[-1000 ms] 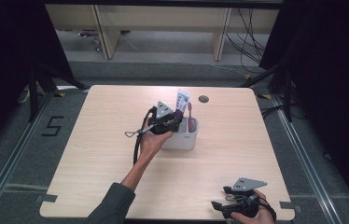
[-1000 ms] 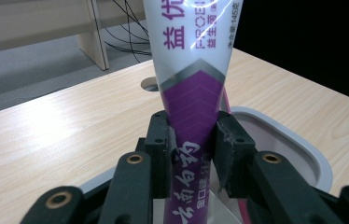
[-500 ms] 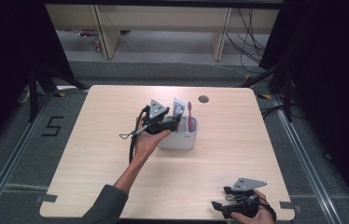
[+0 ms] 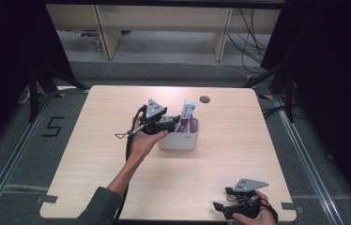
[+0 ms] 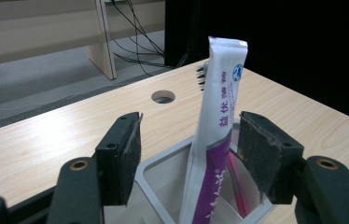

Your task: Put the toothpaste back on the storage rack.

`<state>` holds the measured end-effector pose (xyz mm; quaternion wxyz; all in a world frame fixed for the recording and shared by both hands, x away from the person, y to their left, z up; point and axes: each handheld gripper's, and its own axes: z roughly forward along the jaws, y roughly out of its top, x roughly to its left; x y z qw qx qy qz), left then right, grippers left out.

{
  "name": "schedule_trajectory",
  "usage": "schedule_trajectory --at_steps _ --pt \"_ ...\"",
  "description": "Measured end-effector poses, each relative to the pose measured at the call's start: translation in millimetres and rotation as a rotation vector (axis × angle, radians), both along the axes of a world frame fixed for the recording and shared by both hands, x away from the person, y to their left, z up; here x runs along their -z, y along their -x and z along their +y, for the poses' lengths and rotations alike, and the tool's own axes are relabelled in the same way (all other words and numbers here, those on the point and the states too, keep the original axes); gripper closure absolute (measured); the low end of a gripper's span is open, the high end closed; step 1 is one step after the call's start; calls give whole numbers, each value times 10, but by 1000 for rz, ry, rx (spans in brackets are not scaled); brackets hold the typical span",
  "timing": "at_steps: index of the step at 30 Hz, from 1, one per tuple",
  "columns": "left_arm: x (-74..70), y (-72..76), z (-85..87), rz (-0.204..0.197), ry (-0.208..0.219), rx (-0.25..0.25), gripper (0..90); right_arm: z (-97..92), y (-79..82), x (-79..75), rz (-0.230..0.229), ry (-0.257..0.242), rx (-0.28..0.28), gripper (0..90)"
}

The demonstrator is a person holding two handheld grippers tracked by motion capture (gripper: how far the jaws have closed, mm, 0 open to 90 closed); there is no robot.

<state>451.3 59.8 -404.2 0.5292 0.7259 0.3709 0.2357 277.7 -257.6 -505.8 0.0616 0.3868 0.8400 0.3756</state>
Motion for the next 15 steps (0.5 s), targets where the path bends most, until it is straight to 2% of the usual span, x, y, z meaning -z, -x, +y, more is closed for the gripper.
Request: schedule_trajectory --at_steps 10,15 --pt "-23 81 118 18 -5 8 369 -1 -5 0 1 0 0 244" --pt "-23 153 173 47 22 20 353 0 -5 0 0 -1 0 245"
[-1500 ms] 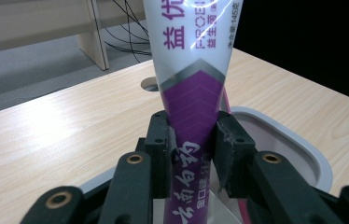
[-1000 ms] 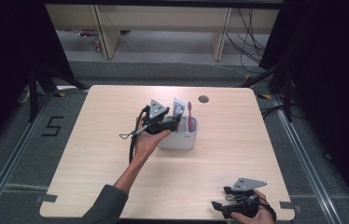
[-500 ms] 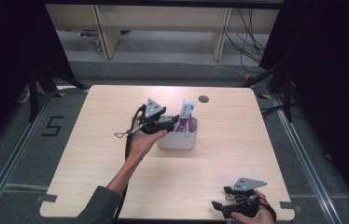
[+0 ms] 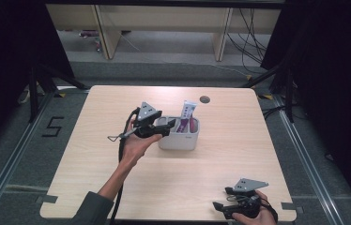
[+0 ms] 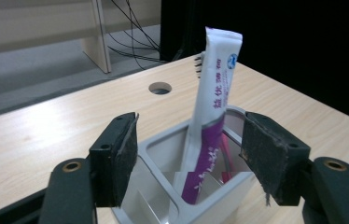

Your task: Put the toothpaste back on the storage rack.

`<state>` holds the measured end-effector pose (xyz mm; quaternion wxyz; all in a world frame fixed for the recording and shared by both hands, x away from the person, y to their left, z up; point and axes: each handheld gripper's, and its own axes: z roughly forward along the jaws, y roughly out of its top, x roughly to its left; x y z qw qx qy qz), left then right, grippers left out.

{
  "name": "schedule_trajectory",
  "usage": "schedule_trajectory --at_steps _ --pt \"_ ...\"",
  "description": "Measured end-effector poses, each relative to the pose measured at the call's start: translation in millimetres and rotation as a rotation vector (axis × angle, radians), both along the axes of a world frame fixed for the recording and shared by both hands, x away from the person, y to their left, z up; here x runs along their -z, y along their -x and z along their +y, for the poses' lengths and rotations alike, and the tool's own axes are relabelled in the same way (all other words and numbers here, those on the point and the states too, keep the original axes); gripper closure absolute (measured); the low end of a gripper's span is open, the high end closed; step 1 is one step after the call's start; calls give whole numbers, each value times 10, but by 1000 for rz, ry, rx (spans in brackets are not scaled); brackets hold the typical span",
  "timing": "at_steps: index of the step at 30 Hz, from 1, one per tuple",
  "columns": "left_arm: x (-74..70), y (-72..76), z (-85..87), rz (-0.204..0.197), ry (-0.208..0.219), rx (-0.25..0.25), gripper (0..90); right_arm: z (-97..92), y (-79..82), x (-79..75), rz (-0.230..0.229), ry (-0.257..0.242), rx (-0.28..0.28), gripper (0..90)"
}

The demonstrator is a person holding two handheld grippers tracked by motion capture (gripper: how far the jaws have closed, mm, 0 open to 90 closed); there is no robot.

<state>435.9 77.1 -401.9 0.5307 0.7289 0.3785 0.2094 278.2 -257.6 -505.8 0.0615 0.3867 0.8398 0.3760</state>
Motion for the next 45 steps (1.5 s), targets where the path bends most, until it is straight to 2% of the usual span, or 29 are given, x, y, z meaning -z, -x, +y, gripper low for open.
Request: schedule_trajectory --at_steps 1,6,7,9,10,13,17,20,24,26,27,28,29,30,31,32,33,36,40,43,45 --pt "-5 15 13 -3 -9 1 352 0 0 1 0 0 1 245" --pt "-13 109 77 -1 -1 5 328 0 3 -2 3 -2 10 245" --pt "-10 132 91 1 -4 9 327 -7 -8 -1 -15 6 0 245" --pt "1 172 125 1 -5 13 326 -7 -8 -2 -15 5 1 245" --pt "7 188 144 2 -4 14 326 -3 2 -3 0 -2 11 246" --pt "27 235 211 20 0 12 316 -21 -17 -3 -11 0 -6 245" --pt "59 327 294 44 8 11 309 -11 -4 -10 -7 -1 2 246" --pt "84 390 357 52 13 10 300 -13 -7 -12 -17 2 -2 245" --pt "125 463 427 58 3 12 286 -7 -6 -2 -2 -15 -4 245" --pt "141 494 455 62 -1 15 281 -13 -5 -13 -21 3 -2 245" --pt "152 509 462 65 2 13 278 -11 -6 -7 -21 -7 -5 245" --pt "164 519 474 65 -3 17 274 -12 -3 -8 -17 -4 -3 245" --pt "176 534 483 70 -1 20 269 -20 -14 -8 -14 0 -25 246" --pt "186 546 497 72 -4 22 264 -15 -6 -1 9 -21 -18 245" --pt "197 564 508 76 -7 19 260 -17 -5 -2 -5 -13 -15 245" --pt "211 577 518 80 -5 19 256 -2 15 -5 16 -27 5 245" --pt "222 590 532 82 -9 22 251 -5 8 -6 1 -18 2 245" --pt "259 640 572 91 -11 24 242 -17 0 -10 -7 -4 1 245" --pt "302 718 626 93 -18 26 237 -14 5 -11 -4 -3 7 245" --pt "330 783 676 88 0 26 237 -9 10 -8 1 -6 10 245" --pt "345 828 704 89 -3 24 236 -7 0 -11 -8 0 7 245"
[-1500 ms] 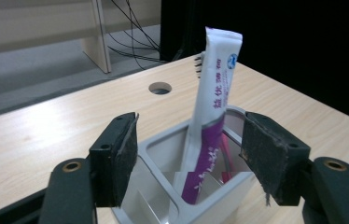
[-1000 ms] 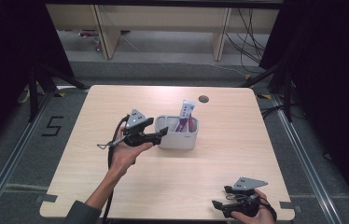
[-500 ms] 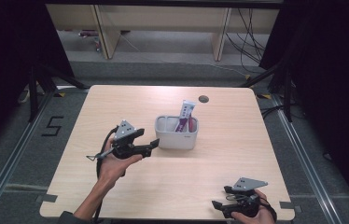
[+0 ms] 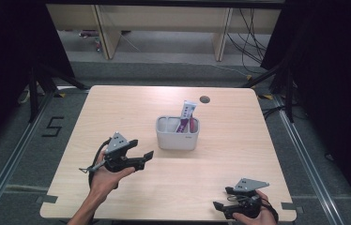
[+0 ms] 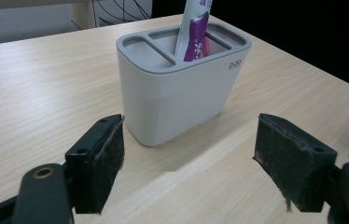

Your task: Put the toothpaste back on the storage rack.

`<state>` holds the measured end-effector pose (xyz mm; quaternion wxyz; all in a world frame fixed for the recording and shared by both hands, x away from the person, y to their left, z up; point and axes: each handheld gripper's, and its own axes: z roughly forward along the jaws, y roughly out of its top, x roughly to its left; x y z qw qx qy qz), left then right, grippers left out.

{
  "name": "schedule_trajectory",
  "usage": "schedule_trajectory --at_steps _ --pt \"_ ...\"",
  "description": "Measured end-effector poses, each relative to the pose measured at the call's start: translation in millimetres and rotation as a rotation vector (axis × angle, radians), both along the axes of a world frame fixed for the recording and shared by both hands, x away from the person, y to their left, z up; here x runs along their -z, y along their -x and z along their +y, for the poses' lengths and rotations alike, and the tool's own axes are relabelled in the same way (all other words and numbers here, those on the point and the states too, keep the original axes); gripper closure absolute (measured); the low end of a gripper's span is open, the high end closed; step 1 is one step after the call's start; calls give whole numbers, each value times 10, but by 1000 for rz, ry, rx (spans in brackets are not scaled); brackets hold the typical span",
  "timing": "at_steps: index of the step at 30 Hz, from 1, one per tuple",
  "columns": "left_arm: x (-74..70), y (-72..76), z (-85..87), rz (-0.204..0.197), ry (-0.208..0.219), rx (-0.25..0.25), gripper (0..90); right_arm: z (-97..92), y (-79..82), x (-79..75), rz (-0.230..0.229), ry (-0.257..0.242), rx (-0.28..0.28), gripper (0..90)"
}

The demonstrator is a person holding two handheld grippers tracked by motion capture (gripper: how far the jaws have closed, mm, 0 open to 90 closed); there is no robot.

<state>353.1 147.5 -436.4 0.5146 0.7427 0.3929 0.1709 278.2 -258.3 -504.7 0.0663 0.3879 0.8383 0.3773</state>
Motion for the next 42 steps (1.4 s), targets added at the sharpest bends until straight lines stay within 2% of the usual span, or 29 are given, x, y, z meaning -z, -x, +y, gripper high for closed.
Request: schedule_trajectory --at_steps 1,2,4,5,6,7,8,10,14,17,22,23,24,34,35,36,38,39,40,41,42 --pt "8 19 16 -4 -3 -3 235 -3 -23 11 -5 -11 -31 245" --pt "13 39 29 0 -4 -4 235 3 -20 11 14 -19 -25 245" --pt "31 70 47 -2 -3 0 234 17 -7 5 10 1 -2 245" --pt "45 81 56 -5 -4 6 234 18 -18 16 3 -10 -14 245" --pt "53 101 61 -1 -12 3 233 18 -14 7 0 1 -5 245" --pt "67 115 67 -1 -14 6 232 16 -30 16 -9 -9 -23 245" --pt "82 129 70 -1 -12 9 231 9 -39 13 8 -15 -44 245" --pt "106 161 85 1 -21 11 225 12 -43 19 16 -15 -47 245" --pt "172 225 119 -2 -27 18 223 17 -23 11 -9 7 -16 245" --pt "216 290 137 1 -39 23 218 23 -10 6 2 9 -1 245" --pt "257 370 153 1 -48 32 214 21 -18 10 -7 11 -2 245" --pt "261 383 155 3 -55 30 213 33 -2 5 12 3 11 245" --pt "272 389 155 1 -58 33 212 21 -19 7 -11 11 -7 245" --pt "424 477 157 25 -102 50 211 25 -15 7 -6 3 -1 245" --pt "439 486 163 29 -112 57 211 27 -13 6 2 -1 -3 245" --pt "463 497 152 33 -97 56 211 34 -3 3 14 -6 7 245" --pt "495 523 144 39 -112 67 211 36 0 -2 15 -5 9 245" --pt "509 540 136 43 -122 69 211 29 -10 0 -4 1 0 246" --pt "524 551 129 46 -125 78 211 28 -16 2 -2 -2 -3 245" --pt "536 563 120 47 -124 83 211 20 -34 6 12 -13 -35 246" --pt "540 579 117 49 -139 85 211 21 -24 -4 -9 4 -25 245"
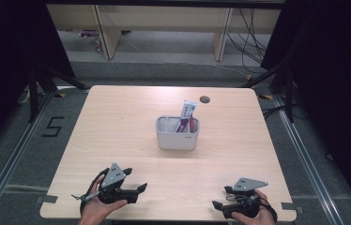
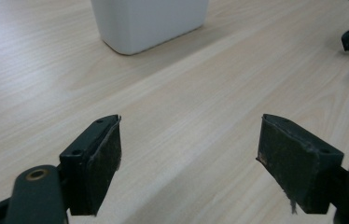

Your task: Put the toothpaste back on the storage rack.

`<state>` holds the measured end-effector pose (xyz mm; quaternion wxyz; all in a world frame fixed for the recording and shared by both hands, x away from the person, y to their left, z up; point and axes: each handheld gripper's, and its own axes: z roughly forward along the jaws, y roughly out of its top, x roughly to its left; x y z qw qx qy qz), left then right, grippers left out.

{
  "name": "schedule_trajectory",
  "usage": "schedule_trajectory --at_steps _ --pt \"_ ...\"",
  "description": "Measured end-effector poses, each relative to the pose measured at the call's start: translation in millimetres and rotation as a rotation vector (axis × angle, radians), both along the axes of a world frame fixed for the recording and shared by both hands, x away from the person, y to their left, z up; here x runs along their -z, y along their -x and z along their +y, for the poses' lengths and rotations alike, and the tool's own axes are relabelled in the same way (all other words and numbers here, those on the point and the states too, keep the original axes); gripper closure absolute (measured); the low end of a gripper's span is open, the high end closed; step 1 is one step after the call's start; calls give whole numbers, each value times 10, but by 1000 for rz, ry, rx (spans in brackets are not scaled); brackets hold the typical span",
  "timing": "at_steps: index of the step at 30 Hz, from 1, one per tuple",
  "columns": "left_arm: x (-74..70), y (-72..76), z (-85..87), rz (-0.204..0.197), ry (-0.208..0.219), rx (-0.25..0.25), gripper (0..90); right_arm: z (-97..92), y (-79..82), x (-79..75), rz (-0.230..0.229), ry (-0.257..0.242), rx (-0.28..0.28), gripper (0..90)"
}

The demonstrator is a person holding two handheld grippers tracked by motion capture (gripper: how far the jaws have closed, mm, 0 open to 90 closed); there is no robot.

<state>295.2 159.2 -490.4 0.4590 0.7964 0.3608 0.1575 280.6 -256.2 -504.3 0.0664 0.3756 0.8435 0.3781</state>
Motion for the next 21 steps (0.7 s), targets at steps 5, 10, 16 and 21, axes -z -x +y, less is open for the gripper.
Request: schedule_trajectory --at_steps 5,10,16,21 --pt "35 89 -34 -4 -34 19 211 0 9 -5 -20 8 16 245" --pt "90 168 -33 5 -39 37 211 -2 4 -5 -5 -1 -2 246" --pt "127 251 19 13 -58 32 211 0 5 -7 -5 -1 -2 246" --pt "132 320 61 14 -90 46 211 16 21 -8 22 -15 5 245"
